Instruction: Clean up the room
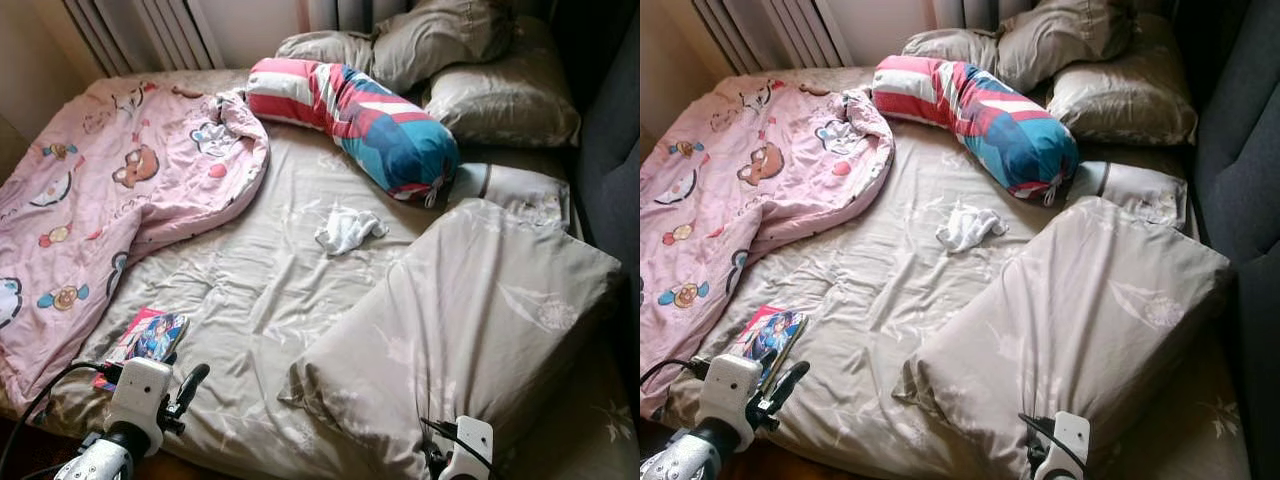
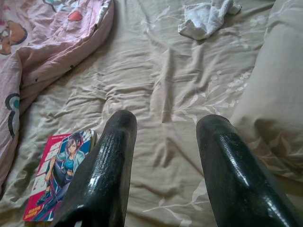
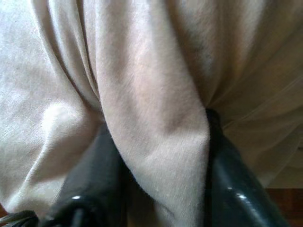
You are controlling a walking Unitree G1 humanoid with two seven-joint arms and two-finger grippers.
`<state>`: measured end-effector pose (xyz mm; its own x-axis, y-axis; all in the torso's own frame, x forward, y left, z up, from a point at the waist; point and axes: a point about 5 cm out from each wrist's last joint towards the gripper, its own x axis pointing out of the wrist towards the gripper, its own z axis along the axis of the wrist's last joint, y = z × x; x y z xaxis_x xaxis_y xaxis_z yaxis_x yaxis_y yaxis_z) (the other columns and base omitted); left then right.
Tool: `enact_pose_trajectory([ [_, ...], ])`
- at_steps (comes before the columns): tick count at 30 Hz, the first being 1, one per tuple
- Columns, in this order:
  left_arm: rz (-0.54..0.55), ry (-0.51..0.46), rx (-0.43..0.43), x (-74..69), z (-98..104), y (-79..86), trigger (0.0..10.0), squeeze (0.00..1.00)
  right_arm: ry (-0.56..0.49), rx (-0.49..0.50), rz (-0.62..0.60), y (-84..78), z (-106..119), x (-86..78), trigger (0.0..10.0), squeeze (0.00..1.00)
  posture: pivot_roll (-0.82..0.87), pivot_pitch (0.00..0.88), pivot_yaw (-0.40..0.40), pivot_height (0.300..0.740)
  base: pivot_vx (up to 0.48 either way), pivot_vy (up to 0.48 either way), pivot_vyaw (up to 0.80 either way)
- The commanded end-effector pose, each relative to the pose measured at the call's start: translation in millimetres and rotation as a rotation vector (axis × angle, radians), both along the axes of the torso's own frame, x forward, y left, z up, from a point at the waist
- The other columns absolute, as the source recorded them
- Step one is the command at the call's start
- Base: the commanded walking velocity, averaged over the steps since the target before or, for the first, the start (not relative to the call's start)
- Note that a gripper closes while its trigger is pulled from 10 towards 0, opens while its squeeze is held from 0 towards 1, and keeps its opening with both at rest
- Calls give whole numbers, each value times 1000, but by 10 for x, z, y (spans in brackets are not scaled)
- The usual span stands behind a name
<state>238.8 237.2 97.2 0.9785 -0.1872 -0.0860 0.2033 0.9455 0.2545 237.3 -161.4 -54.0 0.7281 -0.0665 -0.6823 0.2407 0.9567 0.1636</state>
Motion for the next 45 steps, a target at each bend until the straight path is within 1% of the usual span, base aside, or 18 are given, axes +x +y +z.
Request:
enact_pose_trajectory([
  [1, 29, 39, 22, -50, -95, 65, 10000, 0, 128, 14, 4, 40, -188, -273, 0, 0, 101, 254, 163, 740, 0, 0, 0],
  [10, 36, 34, 16, 24, -133, 37, 10000, 0, 121, -19, -29, -76, -187, -290, 0, 0, 76, 203, 150, 740, 0, 0, 0],
  [12, 42, 26, 9, 91, -153, 16, 10000, 0, 99, -75, -58, -203, -151, -258, 0, 0, 53, 180, 141, 740, 0, 0, 0],
  [17, 56, 13, -10, 202, -190, -41, 10000, 0, -42, -244, -165, -560, 124, 24, 0, 0, 17, 142, 121, 740, 0, 0, 0],
  [18, 56, 13, -10, 202, -190, -41, 10000, 0, -42, -244, -165, -560, 124, 24, 0, 0, 17, 142, 121, 740, 0, 0, 0],
  [22, 66, 6, -15, 242, -209, -47, 10000, 0, -125, -325, -223, -734, 292, 147, 0, 0, 3, 130, 112, 740, 0, 0, 0],
  [25, 75, 2, -17, 267, -236, -42, 10000, 0, -180, -444, -259, -938, 438, 196, 0, 0, -19, 117, 100, 740, 0, 0, 0],
  [26, 79, 0, -19, 280, -248, -41, 10000, 0, -193, -500, -313, -1081, 497, 169, 0, 0, -32, 113, 96, 740, 0, 0, 0],
  [28, 81, 0, -20, 285, -251, -41, 10000, 0, -194, -516, -331, -1126, 513, 155, 0, 0, -32, 113, 96, 740, 0, 0, 0],
  [29, 82, -1, -20, 289, -257, -44, 10000, 0, -197, -552, -352, -1194, 536, 127, 0, 0, -39, 111, 94, 740, 0, 0, 0],
  [30, 82, -1, -21, 295, -265, -47, 10000, 0, -201, -602, -364, -1263, 565, 97, 0, 0, -49, 109, 93, 740, 0, 0, 0],
  [32, 82, 1, -25, 318, -291, -59, 10000, 0, -204, -784, -497, -1565, 698, -79, 0, 0, -65, 107, 93, 740, 0, 0, 0],
  [33, 81, 2, -26, 321, -295, -62, 10000, 0, -204, -811, -523, -1611, 723, -112, 0, 0, -65, 107, 93, 740, 0, 0, 0],
  [34, 81, 2, -26, 321, -295, -62, 10000, 0, -204, -811, -523, -1611, 723, -112, 0, 0, -65, 107, 93, 740, 0, 0, 0],
  [36, 75, 2, -30, 339, -307, -76, 10000, 0, -215, -869, -584, -1712, 802, -187, 0, 0, -87, 105, 95, 740, 0, 0, 0],
  [39, 69, 3, -32, 356, -318, -91, 10000, 0, -231, -924, -632, -1766, 884, -265, 0, 0, -92, 104, 97, 740, 0, 0, 0],
  [42, 59, 4, -33, 377, -326, -112, 10000, 0, -233, -990, -708, -1827, 969, -394, 0, 0, -105, 102, 102, 740, 0, 0, 0],
  [45, 49, 3, -34, 401, -329, -128, 10000, 0, -207, -1000, -750, -1854, 960, -492, 0, 0, -111, 102, 106, 740, 0, 0, 0],
])
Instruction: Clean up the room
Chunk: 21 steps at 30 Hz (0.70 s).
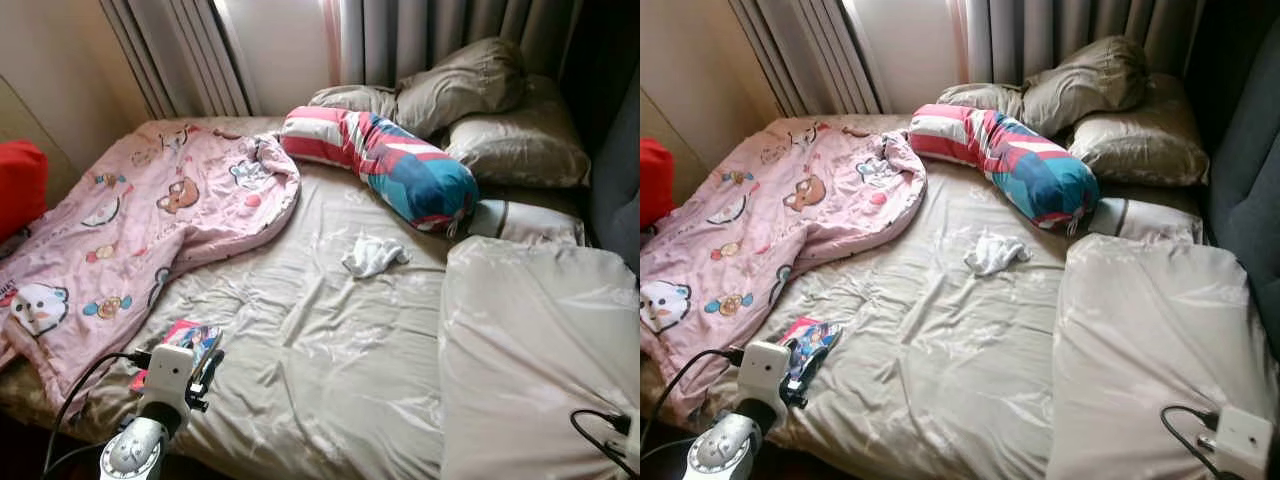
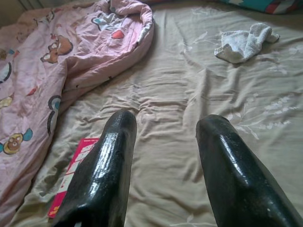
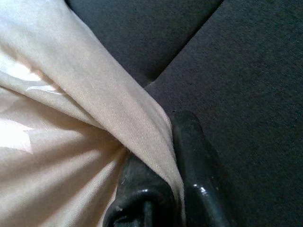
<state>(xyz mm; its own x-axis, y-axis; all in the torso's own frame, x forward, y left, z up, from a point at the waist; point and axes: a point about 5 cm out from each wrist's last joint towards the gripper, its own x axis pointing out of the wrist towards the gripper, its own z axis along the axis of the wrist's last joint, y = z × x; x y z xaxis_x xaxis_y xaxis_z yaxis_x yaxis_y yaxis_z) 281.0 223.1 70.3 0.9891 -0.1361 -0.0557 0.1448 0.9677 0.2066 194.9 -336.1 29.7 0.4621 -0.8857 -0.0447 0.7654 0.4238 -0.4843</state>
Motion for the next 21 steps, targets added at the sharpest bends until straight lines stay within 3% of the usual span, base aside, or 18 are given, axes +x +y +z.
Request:
enact_pose_trajectory([
  [1, -12, 26, 20, -15, -62, 8, 10000, 0, -54, -31, -99, -105, 91, -84, 0, 0, -111, 101, 106, 740, 0, 0, 0],
  [5, -16, 26, 20, -7, -62, 4, 10000, 0, -27, 87, -97, -31, -73, -112, 0, 0, -110, 101, 106, 740, 0, 0, 0],
  [6, -16, 26, 20, -4, -67, 5, 10000, 0, -19, 170, -101, 41, -161, -123, 8627, 0, -102, 99, 104, 740, 0, 0, 0],
  [7, -16, 26, 20, -5, -70, 7, 10000, 0, -24, 220, -100, 76, -208, -122, 10000, 0, -102, 99, 104, 740, 0, 0, 0],
  [8, -15, 28, 19, -10, -78, 10, 10000, 0, -26, 300, -99, 152, -287, -115, 10000, 0, -99, 98, 103, 740, 0, 0, 0],
  [11, -17, 29, 18, -16, -91, 7, 10000, 0, -10, 313, -80, 190, -316, -99, 10000, 0, -95, 97, 103, 740, 0, 0, 0],
  [13, -18, 31, 16, -19, -99, 5, 10000, 0, -13, 302, -76, 199, -304, -82, 10000, 839, -92, 95, 103, 740, 0, 0, 0],
  [14, -18, 32, 14, -20, -104, 3, 10000, 0, -27, 284, -57, 200, -268, -44, 10000, 1000, -92, 95, 102, 740, 0, 0, 0],
  [21, -21, 33, 4, -24, -123, -22, 10000, 0, -87, 159, 17, 165, -49, 99, 10000, 1000, -94, 91, 98, 740, 0, 0, 0],
])
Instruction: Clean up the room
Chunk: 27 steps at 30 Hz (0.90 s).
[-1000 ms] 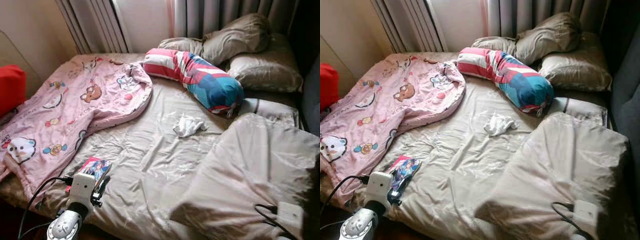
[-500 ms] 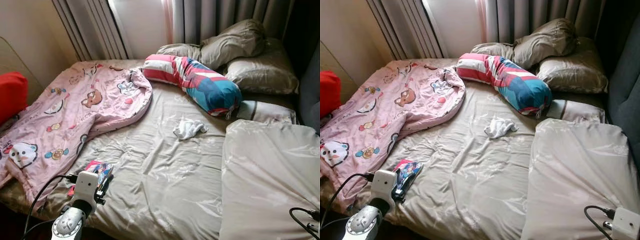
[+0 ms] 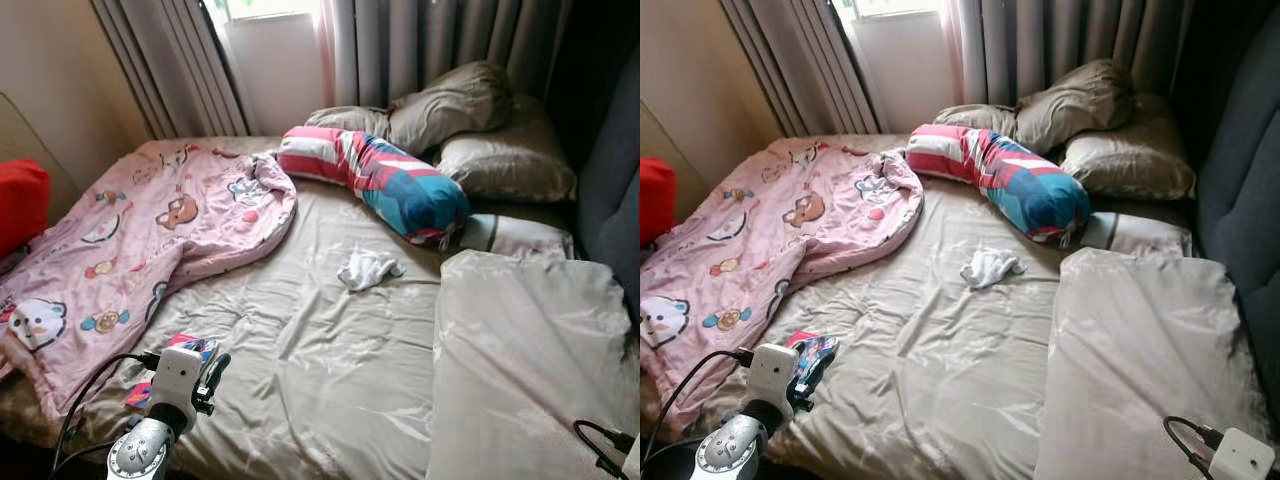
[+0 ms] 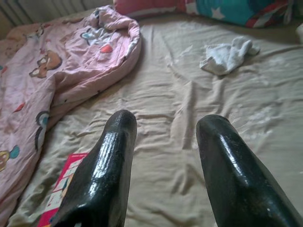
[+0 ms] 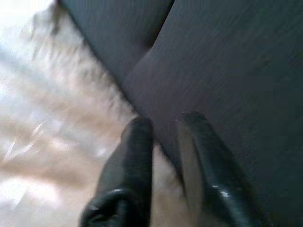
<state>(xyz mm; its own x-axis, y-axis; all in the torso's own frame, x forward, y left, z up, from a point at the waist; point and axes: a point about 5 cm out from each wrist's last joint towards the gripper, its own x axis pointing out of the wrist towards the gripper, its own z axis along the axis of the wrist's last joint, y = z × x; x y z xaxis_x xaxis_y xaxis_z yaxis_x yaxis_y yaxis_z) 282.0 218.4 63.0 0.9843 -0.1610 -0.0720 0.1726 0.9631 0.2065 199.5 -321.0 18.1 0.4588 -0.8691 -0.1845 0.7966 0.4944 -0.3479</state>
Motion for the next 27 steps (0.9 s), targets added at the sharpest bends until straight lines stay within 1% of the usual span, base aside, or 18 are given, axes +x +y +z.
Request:
enact_pose_trajectory([
  [1, 4, 17, 1, -33, -51, 23, 10000, 0, -40, -44, 40, 18, 90, 75, 10000, 1000, -94, 91, 98, 740, 0, 0, 0],
  [2, 4, 16, -1, -32, -52, 21, 10000, 0, -58, -45, 79, 47, 114, 120, 10000, 1000, -94, 91, 98, 740, 0, 0, 0],
  [3, 4, 16, -2, -32, -53, 20, 10000, 0, -69, -44, 105, 68, 129, 151, 10000, 765, -94, 91, 98, 740, 0, 0, 0],
  [4, 7, 15, -6, -29, -56, 20, 10000, 0, -95, -26, 176, 138, 143, 227, 10000, 765, -101, 85, 92, 740, 0, 0, 0],
  [5, 12, 14, -12, -23, -59, 19, 10000, 0, -135, 2, 316, 292, 170, 364, 10000, 0, -103, 83, 89, 740, 0, 0, 0],
  [7, 21, 11, -27, -13, -56, 17, 10000, 0, -165, 20, 449, 461, 200, 479, 10000, 0, -104, 82, 88, 740, 0, 0, 0],
  [8, 51, 3, -73, 10, -43, 14, 10000, 0, -205, 68, 560, 651, 222, 576, 10000, 0, -109, 78, 72, 740, 0, 0, 0],
  [9, 51, 3, -73, 10, -43, 14, 10000, 0, -205, 68, 560, 651, 222, 576, 10000, 0, -109, 78, 72, 740, 0, 0, 0],
  [11, 79, -5, -113, 27, -35, 7, 10000, 0, -243, 114, 640, 794, 245, 636, 10000, 0, -103, 74, 58, 740, 0, 0, 0],
  [14, 115, -16, -156, 21, -41, -3, 10000, 0, -274, 158, 794, 1014, 300, 700, 10000, 0, -98, 70, 36, 740, 0, 0, 0],
  [18, 141, -26, -175, -58, -88, -20, 10000, 0, -277, 173, 924, 1128, 340, 735, 10000, 0, -91, 67, 6, 740, 0, 0, 0],
  [20, 155, -34, -185, -97, -102, -25, 10000, 0, -280, 194, 947, 1145, 339, 749, 10000, 0, -88, 68, 5, 740, 0, 0, 0],
  [21, 163, -35, -186, -122, -113, -36, 10000, 0, -279, 211, 984, 1198, 344, 773, 10000, 0, -84, 72, 9, 740, 0, 0, 0],
  [23, 160, -30, -183, -133, -123, -55, 10000, 0, -275, 219, 1019, 1259, 351, 792, 10000, 0, -78, 72, 9, 740, 0, 0, 0],
  [25, 151, -25, -179, -135, -128, -64, 10000, 0, -287, 238, 1023, 1291, 359, 801, 10000, 0, -76, 74, 14, 740, 0, 0, 0],
  [27, 152, -17, -182, -136, -136, -57, 10000, 0, -310, 267, 991, 1319, 360, 811, 10000, 0, -79, 76, 21, 740, 0, 0, 0],
])
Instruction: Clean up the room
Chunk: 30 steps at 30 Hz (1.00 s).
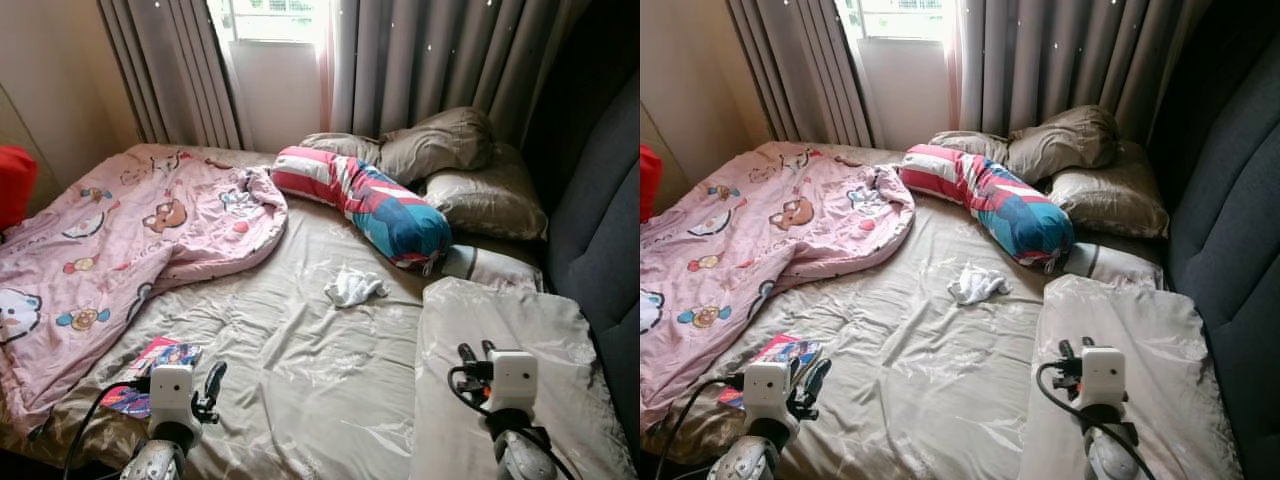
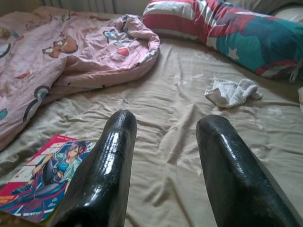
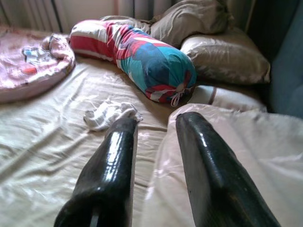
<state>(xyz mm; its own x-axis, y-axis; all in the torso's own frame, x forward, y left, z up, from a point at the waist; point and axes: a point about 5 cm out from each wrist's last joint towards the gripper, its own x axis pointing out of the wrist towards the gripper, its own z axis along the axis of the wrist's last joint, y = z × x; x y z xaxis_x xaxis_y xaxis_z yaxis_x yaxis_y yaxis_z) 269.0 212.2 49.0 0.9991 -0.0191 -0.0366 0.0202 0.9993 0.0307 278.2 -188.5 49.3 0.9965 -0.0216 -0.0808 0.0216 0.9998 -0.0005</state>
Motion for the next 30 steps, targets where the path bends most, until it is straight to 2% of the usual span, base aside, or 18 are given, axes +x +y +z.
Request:
enact_pose_trajectory([
  [1, -1, 6, 0, -6, 1, 8, 10000, 0, -8, 33, -40, 1, 34, 14, 10000, 0, -78, 78, 27, 740, 0, 0, 0],
  [12, -21, 10, 20, 6, 21, 5, 10000, 0, 41, 56, -93, 25, -74, -68, 10000, 0, -76, 81, 43, 740, 0, 284, 0],
  [18, -24, 8, 24, 21, 33, 14, 10000, 0, 37, 57, -109, 3, -43, -25, 10000, 0, -73, 72, 42, 740, 0, 287, 0],
  [30, -24, 10, 26, 26, 32, 34, 10000, 0, 46, 70, -100, 72, -48, 24, 10000, 0, -61, 40, 38, 740, 0, 287, 0],
])
